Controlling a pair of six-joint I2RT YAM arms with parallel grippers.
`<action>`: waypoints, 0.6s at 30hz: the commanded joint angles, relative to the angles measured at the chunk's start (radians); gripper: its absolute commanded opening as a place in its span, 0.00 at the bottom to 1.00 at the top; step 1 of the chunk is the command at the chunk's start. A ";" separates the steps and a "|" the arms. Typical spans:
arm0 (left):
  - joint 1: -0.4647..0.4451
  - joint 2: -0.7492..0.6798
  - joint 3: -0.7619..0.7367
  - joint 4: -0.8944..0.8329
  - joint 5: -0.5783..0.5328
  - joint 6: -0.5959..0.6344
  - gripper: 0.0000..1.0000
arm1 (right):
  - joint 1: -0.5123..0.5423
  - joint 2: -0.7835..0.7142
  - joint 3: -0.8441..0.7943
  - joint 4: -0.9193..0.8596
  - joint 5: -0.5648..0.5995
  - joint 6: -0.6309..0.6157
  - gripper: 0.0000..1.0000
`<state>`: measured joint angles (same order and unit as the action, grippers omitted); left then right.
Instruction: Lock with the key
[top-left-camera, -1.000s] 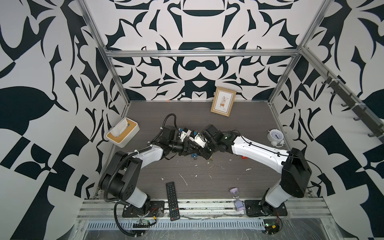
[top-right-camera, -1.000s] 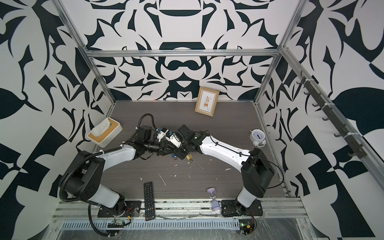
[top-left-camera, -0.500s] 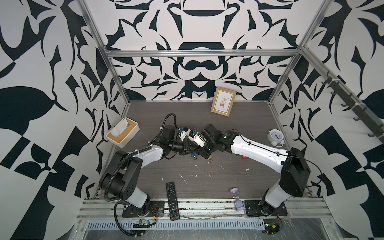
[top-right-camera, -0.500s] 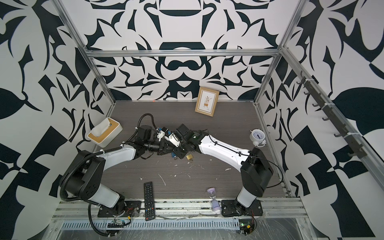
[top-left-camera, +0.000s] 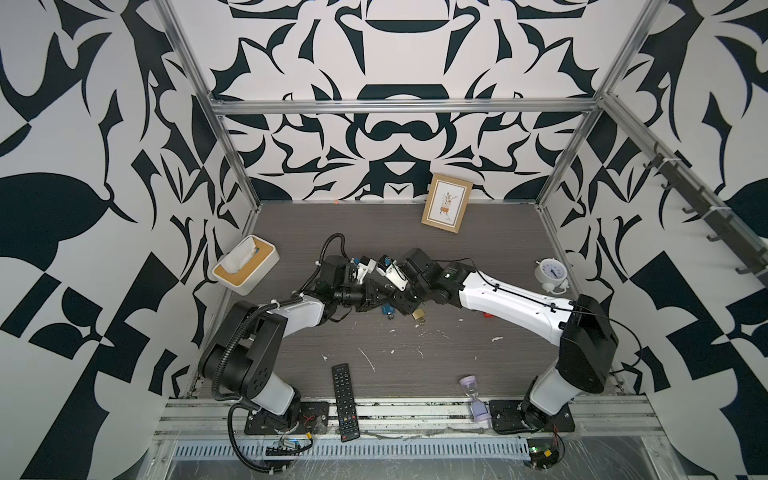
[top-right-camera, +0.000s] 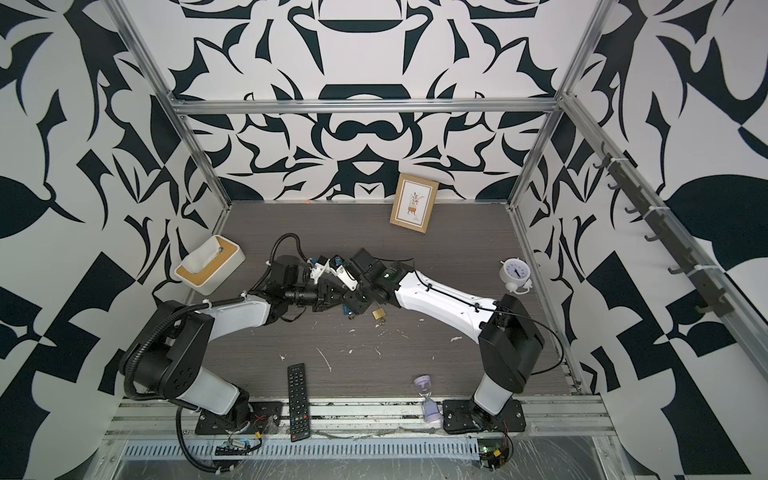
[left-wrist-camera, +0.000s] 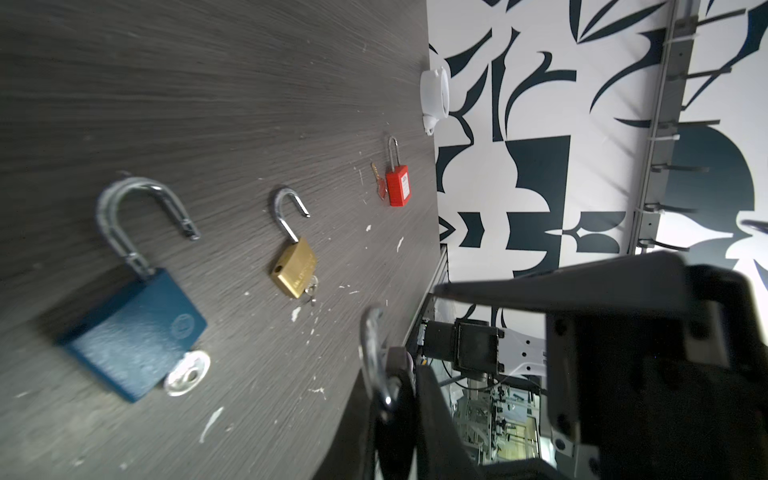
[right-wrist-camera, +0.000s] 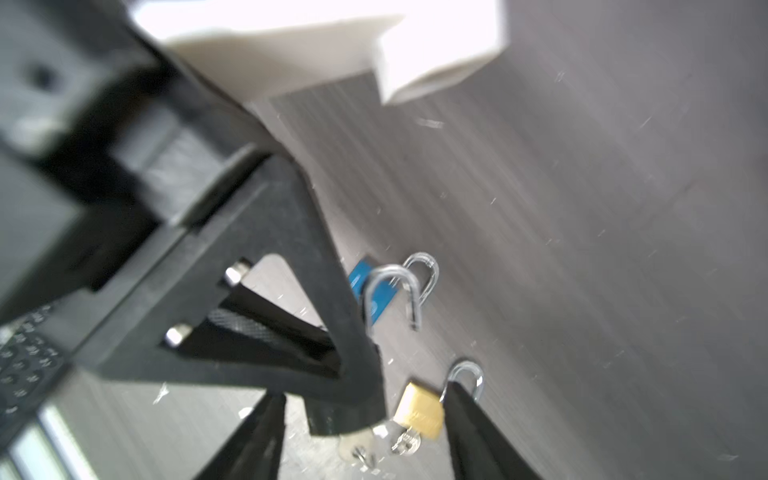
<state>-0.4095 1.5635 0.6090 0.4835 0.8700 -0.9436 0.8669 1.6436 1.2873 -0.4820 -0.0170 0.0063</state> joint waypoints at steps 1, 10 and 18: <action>0.022 0.026 -0.057 0.282 -0.059 -0.185 0.00 | -0.032 -0.102 -0.040 0.126 0.021 0.086 0.70; 0.019 -0.018 -0.158 0.726 -0.305 -0.495 0.00 | -0.277 -0.202 -0.300 0.594 -0.478 0.738 0.62; -0.005 -0.055 -0.105 0.731 -0.306 -0.471 0.00 | -0.294 -0.078 -0.390 1.066 -0.649 1.097 0.56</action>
<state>-0.4026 1.5299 0.4736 1.1271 0.5781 -1.3891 0.5716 1.5581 0.9146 0.2932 -0.5594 0.9066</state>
